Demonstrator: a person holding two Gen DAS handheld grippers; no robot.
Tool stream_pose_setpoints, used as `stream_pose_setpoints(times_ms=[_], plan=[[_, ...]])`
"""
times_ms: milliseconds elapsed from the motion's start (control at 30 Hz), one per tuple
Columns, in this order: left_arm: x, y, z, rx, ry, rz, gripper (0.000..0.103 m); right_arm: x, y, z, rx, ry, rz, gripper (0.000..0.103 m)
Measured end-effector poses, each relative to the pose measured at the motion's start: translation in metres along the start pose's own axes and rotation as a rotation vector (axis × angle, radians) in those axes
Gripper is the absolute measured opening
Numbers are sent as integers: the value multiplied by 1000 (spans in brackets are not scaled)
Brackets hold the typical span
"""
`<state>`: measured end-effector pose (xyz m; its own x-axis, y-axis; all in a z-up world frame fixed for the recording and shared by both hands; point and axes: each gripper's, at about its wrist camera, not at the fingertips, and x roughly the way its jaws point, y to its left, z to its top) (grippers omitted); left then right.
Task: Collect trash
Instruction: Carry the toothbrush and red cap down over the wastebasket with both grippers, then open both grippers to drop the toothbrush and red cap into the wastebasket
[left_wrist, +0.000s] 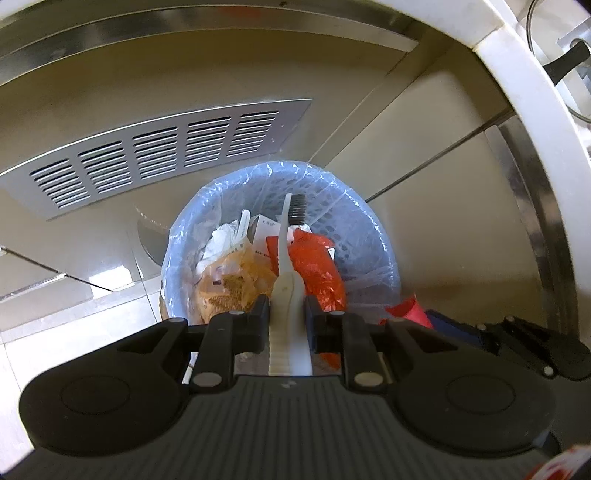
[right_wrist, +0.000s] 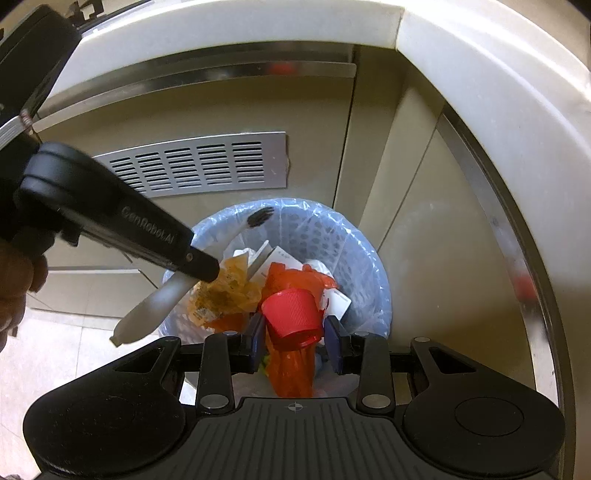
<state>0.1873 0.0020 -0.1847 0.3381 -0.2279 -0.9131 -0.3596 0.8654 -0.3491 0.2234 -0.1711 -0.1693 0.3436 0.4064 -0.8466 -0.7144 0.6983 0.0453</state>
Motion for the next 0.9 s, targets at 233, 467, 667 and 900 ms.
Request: stream_pose_setpoints(times_ms=[233, 467, 667, 900], plan=[[-1, 5, 3, 4, -19, 9, 35, 3, -1, -3, 11, 9, 1, 35], [-24, 26, -12, -55, -40, 37, 35, 7, 4, 0, -6, 10, 24, 35], [-39, 33, -23, -64, -57, 50, 35, 15, 14, -1, -36, 24, 45, 35], [-47, 37, -27, -61, -72, 62, 36, 28, 22, -3, -58, 39, 46, 66]])
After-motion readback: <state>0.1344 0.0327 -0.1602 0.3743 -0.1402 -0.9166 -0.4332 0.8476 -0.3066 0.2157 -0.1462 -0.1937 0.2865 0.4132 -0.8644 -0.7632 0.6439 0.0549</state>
